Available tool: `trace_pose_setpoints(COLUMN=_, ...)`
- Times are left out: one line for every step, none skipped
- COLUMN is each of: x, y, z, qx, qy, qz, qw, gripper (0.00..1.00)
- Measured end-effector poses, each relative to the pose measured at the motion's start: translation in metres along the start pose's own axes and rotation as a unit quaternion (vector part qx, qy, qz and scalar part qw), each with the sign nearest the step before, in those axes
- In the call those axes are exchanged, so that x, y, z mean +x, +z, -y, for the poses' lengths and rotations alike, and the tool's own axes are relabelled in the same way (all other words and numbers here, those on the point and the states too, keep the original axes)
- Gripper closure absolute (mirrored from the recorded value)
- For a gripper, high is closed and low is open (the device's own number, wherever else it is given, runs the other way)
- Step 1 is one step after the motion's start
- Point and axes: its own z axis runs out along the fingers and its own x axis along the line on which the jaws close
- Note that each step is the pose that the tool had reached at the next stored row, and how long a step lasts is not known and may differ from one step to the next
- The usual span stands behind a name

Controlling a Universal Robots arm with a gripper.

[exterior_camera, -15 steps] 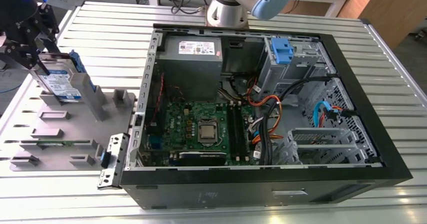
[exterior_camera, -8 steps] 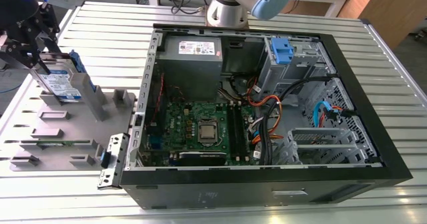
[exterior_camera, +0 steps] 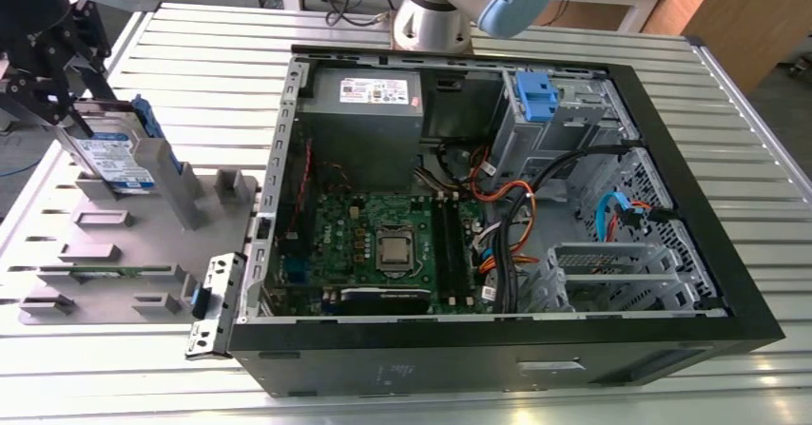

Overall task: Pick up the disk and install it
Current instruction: 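Pick up the disk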

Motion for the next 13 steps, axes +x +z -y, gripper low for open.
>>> trace_pose_setpoints(x=0.0000, y=0.0000, z=0.0000, qx=0.0000, qy=0.000, qz=0.0000, qw=1.00000, gripper=0.41)
trace_pose_setpoints(x=0.0000, y=0.0000, z=0.0000, qx=0.0000, qy=-0.001, qz=0.0000, qw=1.00000, gripper=0.41)
trace_pose_setpoints(x=0.0000, y=-0.0002, z=0.0000, qx=-0.0002, qy=-0.003, qz=-0.0001, qw=1.00000, gripper=0.41)
trace_pose_setpoints(x=0.0000, y=-0.0002, z=0.0000, qx=-0.0003, qy=-0.005, qz=-0.0002, qw=0.99999, gripper=0.41)
trace_pose_setpoints(x=0.0000, y=-0.0002, z=0.0000, qx=-0.0004, qy=-0.006, qz=-0.0003, qw=0.99998, gripper=0.41)
trace_pose_setpoints(x=0.0000, y=-0.0002, z=0.0000, qx=-0.0004, qy=-0.008, qz=-0.0003, qw=0.99997, gripper=0.41)
trace_pose_setpoints(x=0.0000, y=-0.0002, z=0.0000, qx=-0.0005, qy=-0.010, qz=-0.0003, qw=0.99995, gripper=0.41)
trace_pose_setpoints(x=0.0000, y=-0.0001, z=0.0000, qx=-0.0005, qy=-0.012, qz=-0.0004, qw=0.99993, gripper=0.41)
trace_pose_setpoints(x=0.0000, y=-0.0001, z=0.0000, qx=-0.0005, qy=-0.013, qz=-0.0004, qw=0.99992, gripper=0.41)
trace_pose_setpoints(x=0.0000, y=-0.0001, z=0.0001, qx=-0.0006, qy=-0.015, qz=-0.0004, qw=0.99989, gripper=0.41)
trace_pose_setpoints(x=0.0000, y=-0.0001, z=0.0001, qx=-0.0007, qy=-0.017, qz=-0.0005, qw=0.99985, gripper=0.41)
trace_pose_setpoints(x=0.0000, y=-0.0001, z=0.0003, qx=-0.0008, qy=-0.022, qz=-0.0006, qw=0.99977, gripper=0.41)
trace_pose_setpoints(x=0.0000, y=-0.0001, z=0.0003, qx=-0.0010, qy=-0.026, qz=-0.0007, qw=0.99967, gripper=0.41)
